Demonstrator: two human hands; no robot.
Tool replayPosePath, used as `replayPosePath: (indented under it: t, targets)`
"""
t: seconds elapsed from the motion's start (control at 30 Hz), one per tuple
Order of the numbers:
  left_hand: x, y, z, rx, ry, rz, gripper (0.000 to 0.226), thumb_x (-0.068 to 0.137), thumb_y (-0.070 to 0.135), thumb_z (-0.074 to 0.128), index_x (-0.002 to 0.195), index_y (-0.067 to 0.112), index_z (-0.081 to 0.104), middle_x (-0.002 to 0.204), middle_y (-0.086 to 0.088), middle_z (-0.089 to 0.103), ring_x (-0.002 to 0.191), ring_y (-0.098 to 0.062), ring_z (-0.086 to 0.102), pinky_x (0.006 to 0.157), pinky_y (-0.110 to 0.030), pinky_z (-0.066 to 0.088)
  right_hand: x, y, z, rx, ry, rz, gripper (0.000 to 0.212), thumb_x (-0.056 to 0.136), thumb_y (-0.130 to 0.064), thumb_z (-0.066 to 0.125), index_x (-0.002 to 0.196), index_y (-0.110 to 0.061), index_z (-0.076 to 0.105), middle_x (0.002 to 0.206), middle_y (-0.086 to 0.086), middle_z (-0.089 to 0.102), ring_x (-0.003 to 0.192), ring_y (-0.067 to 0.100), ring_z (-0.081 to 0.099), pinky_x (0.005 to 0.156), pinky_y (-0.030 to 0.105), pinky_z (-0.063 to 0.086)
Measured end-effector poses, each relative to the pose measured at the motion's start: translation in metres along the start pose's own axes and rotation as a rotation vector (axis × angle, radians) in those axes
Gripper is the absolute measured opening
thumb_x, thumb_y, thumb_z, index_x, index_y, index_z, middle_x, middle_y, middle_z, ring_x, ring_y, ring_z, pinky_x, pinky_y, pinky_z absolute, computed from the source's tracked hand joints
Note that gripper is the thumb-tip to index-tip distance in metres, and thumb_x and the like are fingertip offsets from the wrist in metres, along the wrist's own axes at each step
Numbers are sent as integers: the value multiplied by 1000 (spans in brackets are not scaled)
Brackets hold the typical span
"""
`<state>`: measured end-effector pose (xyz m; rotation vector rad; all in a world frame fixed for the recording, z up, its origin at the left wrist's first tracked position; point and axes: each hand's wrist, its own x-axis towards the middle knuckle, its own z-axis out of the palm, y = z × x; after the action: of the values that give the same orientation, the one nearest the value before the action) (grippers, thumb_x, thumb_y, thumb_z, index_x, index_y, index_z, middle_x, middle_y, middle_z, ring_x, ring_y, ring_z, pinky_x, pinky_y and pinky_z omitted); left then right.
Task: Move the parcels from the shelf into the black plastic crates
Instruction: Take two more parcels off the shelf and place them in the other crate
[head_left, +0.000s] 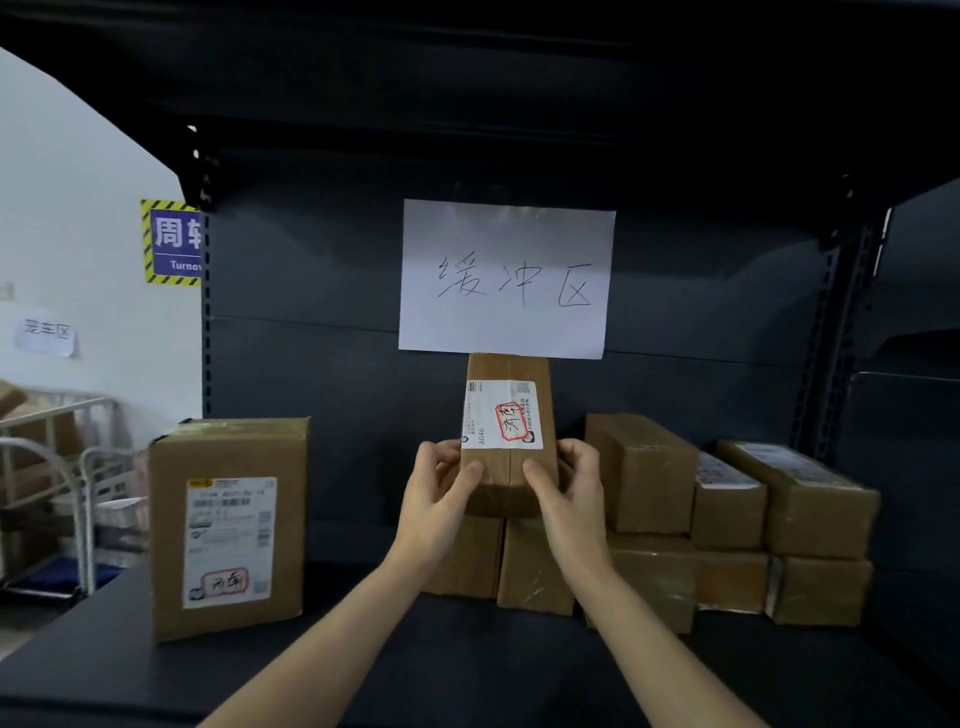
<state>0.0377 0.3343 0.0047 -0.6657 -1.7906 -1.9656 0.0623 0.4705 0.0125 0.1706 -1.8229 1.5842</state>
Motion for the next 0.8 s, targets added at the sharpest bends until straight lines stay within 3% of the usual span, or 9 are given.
replayPosePath:
  t: [0.13,0.3,0.67,0.8]
  targets:
    - [-8,-1,-15,37,12,10,12,89,16,58,89,22,47,109,10,61,101,-6,61,73,-19,52,-10,3,12,-17,-42,-13,39,84,-19,67,114,-29,43,105,-22,53,101,-2,54,79,13,47]
    - [-16,-1,-29,30,13,21,11,90,13,56,90,20,47,108,9,61,96,1,62,73,-21,53,-21,0,22,-40,-67,-37,39,85,-19,66,114,-29,43,109,-16,53,98,-8,51,68,0,44]
    - [-42,-2,-68,59,108,36,13,89,13,56,94,22,48,110,8,61,101,1,62,70,-12,52,-40,-7,52,-35,-210,-4,39,87,-25,63,116,-32,40,109,-19,51,96,-9,51,65,3,45]
    - [-52,-10,-95,106,119,-53,15,88,14,59,96,22,49,115,8,62,108,-8,60,83,-27,54,-50,2,72,-46,-282,47,40,86,-26,64,117,-35,40,102,-28,50,95,-12,50,67,4,42]
